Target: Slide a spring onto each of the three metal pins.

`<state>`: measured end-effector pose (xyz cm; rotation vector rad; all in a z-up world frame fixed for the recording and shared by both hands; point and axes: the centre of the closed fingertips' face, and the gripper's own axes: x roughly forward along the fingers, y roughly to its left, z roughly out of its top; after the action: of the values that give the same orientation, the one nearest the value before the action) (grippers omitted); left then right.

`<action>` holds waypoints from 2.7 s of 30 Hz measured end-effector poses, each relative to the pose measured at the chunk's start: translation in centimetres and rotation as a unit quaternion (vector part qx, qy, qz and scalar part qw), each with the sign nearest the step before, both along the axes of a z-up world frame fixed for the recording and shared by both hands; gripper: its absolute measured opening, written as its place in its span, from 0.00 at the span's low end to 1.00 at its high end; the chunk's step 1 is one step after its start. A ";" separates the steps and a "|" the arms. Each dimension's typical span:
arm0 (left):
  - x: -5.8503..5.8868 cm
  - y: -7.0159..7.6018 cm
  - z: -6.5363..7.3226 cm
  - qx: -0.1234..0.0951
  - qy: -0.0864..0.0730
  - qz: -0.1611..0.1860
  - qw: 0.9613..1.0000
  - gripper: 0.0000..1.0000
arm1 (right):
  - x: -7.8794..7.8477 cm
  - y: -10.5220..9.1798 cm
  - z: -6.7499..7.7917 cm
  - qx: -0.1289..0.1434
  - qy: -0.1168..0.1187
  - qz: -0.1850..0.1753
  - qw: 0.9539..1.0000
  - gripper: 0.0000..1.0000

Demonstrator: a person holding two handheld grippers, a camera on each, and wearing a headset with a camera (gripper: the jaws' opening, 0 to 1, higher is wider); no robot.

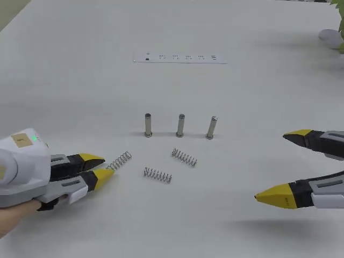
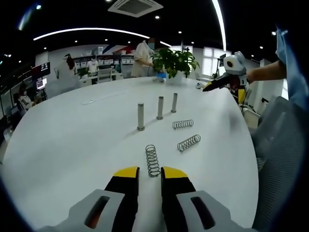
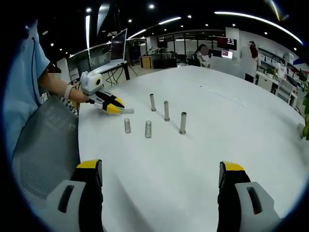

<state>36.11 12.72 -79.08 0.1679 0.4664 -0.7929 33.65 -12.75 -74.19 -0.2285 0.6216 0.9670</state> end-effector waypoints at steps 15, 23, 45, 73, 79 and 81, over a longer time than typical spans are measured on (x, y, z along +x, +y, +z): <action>-0.2 -0.5 -0.6 -0.004 0.011 0.005 1.000 0.07 | -0.2 -0.1 -0.1 -0.002 0.002 0.000 1.000 1.00; 0.0 -0.4 -0.7 0.002 0.010 0.007 1.000 0.03 | -0.2 -0.1 -0.1 -0.003 0.003 0.000 1.000 1.00; 0.0 -0.5 -0.7 -0.012 0.017 0.009 1.000 0.02 | -0.3 0.1 -0.2 -0.004 0.005 0.003 1.000 1.00; -1.1 -3.7 4.8 -0.045 -0.031 -0.058 0.997 0.02 | -0.2 1.7 0.7 -0.003 -0.001 0.031 0.999 0.98; -1.8 -4.9 5.3 -0.048 -0.035 -0.081 0.995 0.02 | -0.1 2.5 1.6 -0.003 -0.006 0.048 0.999 0.97; -2.0 -5.2 5.5 -0.050 -0.037 -0.087 0.994 0.02 | -0.1 2.8 1.8 -0.003 -0.007 0.054 0.999 0.97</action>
<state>34.10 7.50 -73.60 0.1452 0.3434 -0.9762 33.53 -9.94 -72.34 -0.2762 0.6039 1.0661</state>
